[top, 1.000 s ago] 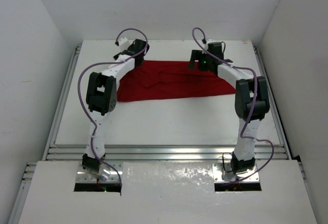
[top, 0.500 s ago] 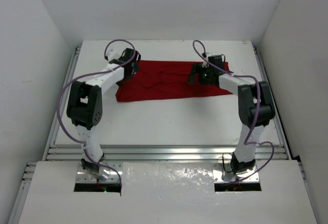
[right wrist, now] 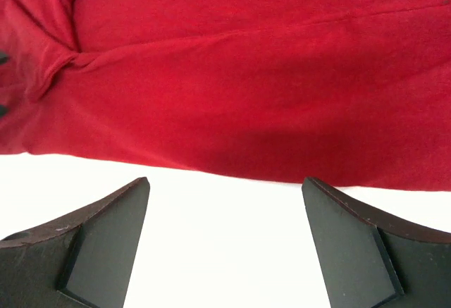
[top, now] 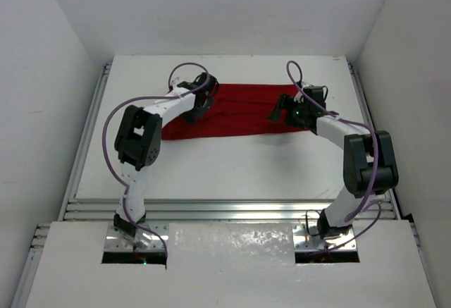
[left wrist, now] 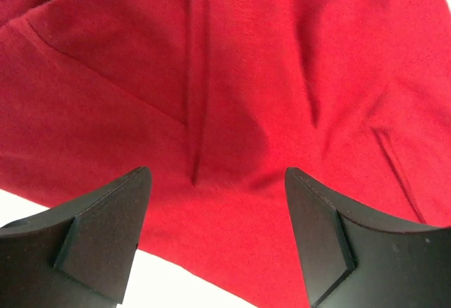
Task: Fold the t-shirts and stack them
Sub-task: Fold the other side of the tshirt into a rectangle
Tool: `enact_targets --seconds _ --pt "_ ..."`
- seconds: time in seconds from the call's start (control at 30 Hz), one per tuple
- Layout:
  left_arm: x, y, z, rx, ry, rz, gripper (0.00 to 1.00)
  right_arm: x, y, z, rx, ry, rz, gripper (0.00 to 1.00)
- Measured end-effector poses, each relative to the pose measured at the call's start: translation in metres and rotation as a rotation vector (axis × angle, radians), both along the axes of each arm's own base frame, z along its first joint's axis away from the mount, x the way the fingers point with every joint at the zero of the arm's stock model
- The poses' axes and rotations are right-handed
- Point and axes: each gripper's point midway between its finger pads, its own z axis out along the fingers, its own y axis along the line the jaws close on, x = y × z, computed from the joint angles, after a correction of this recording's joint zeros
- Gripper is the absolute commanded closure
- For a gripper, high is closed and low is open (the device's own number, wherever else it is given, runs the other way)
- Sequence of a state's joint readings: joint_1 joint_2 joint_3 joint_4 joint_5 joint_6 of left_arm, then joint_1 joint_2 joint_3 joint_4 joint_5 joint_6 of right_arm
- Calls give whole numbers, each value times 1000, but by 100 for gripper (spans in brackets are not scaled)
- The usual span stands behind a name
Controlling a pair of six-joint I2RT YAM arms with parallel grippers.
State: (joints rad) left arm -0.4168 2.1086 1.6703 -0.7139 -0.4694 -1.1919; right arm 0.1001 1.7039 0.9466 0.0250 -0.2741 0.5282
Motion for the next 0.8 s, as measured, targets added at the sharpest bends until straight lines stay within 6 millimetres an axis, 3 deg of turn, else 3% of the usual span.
enact_targets --seconds 0.17,0.3,0.33,0.4,0.47,0.5,0.57,0.63,0.7,0.8 --pt "4 3 -23 -12 45 29 31 -1 3 5 15 -12 15 10" --pt "2 2 -37 -21 74 39 45 -1 4 5 20 -11 20 10" --pt "2 2 -38 -22 75 42 45 -2 4 5 21 -11 21 10" --pt "3 2 -38 -25 72 45 56 -2 5 5 25 -13 25 10" --pt "4 1 -38 -30 67 45 56 -1 6 6 29 -17 29 10" --pt "4 1 -38 -30 66 44 68 -1 6 6 30 -18 30 10" --pt "5 0 -37 -33 61 47 81 -1 7 7 31 -21 31 10" --pt "6 0 -37 -34 58 45 85 -1 7 7 32 -22 32 10" --pt "8 -1 -36 -38 50 45 98 -1 7 6 33 -22 33 10" --pt "11 0 -35 -44 43 41 100 -1 7 7 34 -24 33 10"
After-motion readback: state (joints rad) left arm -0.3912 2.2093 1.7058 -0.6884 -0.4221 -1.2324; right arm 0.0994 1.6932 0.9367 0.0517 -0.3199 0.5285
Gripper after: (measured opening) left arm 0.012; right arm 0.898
